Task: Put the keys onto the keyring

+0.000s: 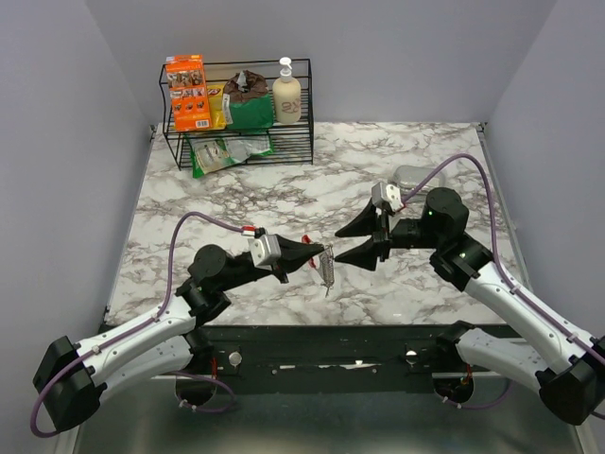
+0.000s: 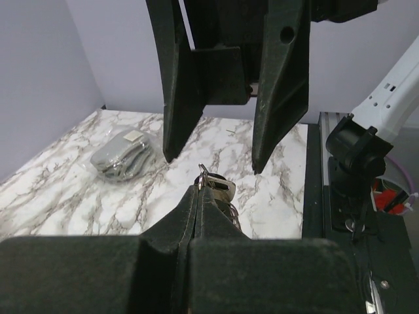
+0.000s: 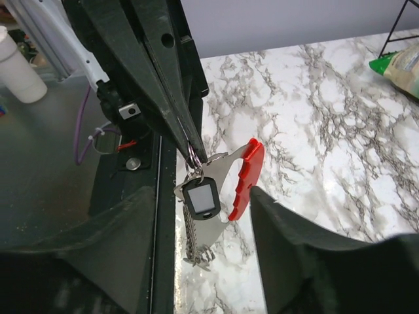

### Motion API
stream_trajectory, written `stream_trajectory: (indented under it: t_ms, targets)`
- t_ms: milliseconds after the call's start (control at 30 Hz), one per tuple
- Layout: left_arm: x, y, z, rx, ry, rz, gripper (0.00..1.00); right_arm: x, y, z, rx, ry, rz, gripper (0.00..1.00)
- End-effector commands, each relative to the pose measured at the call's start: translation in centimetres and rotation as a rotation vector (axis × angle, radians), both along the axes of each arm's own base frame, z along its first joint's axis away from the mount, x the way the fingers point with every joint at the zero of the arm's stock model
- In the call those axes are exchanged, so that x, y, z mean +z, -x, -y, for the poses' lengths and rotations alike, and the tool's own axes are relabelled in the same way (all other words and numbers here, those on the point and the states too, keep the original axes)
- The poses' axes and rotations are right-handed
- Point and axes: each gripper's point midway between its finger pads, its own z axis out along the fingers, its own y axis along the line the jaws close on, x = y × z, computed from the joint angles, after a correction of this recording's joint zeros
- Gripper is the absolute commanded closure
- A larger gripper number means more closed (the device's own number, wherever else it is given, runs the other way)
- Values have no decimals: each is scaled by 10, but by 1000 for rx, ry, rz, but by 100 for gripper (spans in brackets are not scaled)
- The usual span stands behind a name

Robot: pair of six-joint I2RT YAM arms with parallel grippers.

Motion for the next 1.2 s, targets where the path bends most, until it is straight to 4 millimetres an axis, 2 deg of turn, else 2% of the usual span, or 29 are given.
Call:
stream_trajectory:
  t_ms: [0,267,500,733,800,833,933,1167]
  targets:
    - [27,10,1,-44,80,65,100,5,9,-5,75,-23,12,38]
    - [24,15,3,-79,43,68,100,13,8,-5,70,-39,32,42]
    - [23,17,4,-90,32,72,100,15,10,-8,93,-42,-10,50]
    - [23,18,5,-99,19,73,100,15,13,-9,123,-42,-19,67]
    - [22,18,5,-98,18,75,100,14,14,-10,136,-40,-20,76]
    - [21,18,5,-99,16,72,100,14,15,-10,143,-39,-16,85]
    - [23,18,4,-96,16,77,100,14,17,-9,147,-41,-6,97]
    - [24,17,1,-78,6,94,100,6,15,-7,119,-31,1,99]
